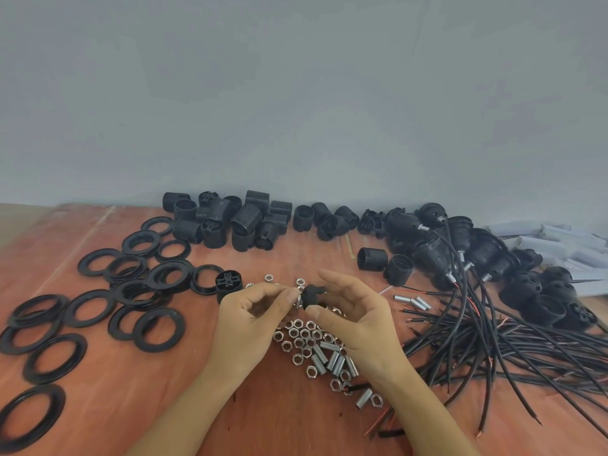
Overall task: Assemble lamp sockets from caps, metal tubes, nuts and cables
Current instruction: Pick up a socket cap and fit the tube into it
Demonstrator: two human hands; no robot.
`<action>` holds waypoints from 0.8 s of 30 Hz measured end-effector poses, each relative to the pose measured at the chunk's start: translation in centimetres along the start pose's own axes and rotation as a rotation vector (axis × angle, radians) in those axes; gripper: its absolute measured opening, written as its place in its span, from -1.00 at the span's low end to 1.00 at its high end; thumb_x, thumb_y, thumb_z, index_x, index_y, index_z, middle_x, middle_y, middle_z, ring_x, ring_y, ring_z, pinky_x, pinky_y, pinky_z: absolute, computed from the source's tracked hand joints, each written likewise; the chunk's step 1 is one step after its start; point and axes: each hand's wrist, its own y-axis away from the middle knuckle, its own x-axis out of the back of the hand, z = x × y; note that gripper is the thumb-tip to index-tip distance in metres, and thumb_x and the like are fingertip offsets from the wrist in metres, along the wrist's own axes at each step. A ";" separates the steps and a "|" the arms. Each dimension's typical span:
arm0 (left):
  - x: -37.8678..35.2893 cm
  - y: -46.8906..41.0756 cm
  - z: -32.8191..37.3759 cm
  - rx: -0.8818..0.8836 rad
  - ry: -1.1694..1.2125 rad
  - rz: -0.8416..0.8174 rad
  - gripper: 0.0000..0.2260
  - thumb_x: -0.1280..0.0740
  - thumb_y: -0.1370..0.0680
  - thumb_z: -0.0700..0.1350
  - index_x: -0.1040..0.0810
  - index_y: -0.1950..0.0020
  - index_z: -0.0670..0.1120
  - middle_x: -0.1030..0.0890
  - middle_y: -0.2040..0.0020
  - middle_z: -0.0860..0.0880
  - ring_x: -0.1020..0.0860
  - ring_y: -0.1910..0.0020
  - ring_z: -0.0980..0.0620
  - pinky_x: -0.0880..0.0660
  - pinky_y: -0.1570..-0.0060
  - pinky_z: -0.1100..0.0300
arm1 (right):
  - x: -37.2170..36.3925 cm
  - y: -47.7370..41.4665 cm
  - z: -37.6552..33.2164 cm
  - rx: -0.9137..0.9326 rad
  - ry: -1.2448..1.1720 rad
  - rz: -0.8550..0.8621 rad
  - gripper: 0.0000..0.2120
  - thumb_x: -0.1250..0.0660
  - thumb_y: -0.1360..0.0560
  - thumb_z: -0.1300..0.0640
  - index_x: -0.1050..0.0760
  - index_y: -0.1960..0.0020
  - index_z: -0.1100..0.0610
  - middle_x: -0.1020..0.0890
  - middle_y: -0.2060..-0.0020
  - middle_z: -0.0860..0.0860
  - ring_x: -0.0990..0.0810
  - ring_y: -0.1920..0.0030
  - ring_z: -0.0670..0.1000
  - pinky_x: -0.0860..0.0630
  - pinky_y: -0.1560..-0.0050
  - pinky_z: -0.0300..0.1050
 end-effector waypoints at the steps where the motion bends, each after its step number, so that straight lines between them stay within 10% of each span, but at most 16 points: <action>1: -0.1 0.0 0.0 0.003 0.016 0.007 -0.92 -0.41 -0.45 -0.05 -0.70 0.13 0.03 -0.70 0.27 0.04 -0.63 0.32 0.20 -0.50 0.29 0.41 | 0.0 0.0 0.0 -0.003 -0.013 -0.003 -0.53 -0.54 -0.28 0.19 -0.58 -0.17 0.11 -0.71 0.00 0.01 -0.68 0.00 -0.01 -0.59 0.01 -0.19; 17: 0.1 0.2 0.1 -0.124 -0.078 -0.075 -0.89 -0.47 -0.47 0.04 -0.69 0.06 0.05 -0.71 0.16 0.10 -0.66 0.14 0.10 -0.53 0.12 0.34 | 0.0 -0.2 -0.2 -0.042 0.018 0.050 -0.73 -0.48 -0.34 0.01 -0.66 0.01 0.11 -0.71 0.22 0.14 -0.67 0.28 0.05 -0.57 0.35 -0.22; 24: 0.0 0.4 0.1 -0.211 -0.126 -0.112 -0.91 -0.44 -0.48 -0.08 -0.69 0.05 0.06 -0.68 0.20 0.06 -0.63 0.19 0.05 -0.51 0.16 0.34 | -0.5 0.2 -0.4 -0.108 0.098 0.075 -0.39 -0.27 -0.40 -0.30 -0.52 0.17 0.31 -0.59 0.52 0.14 -0.57 0.56 0.05 -0.43 0.58 -0.21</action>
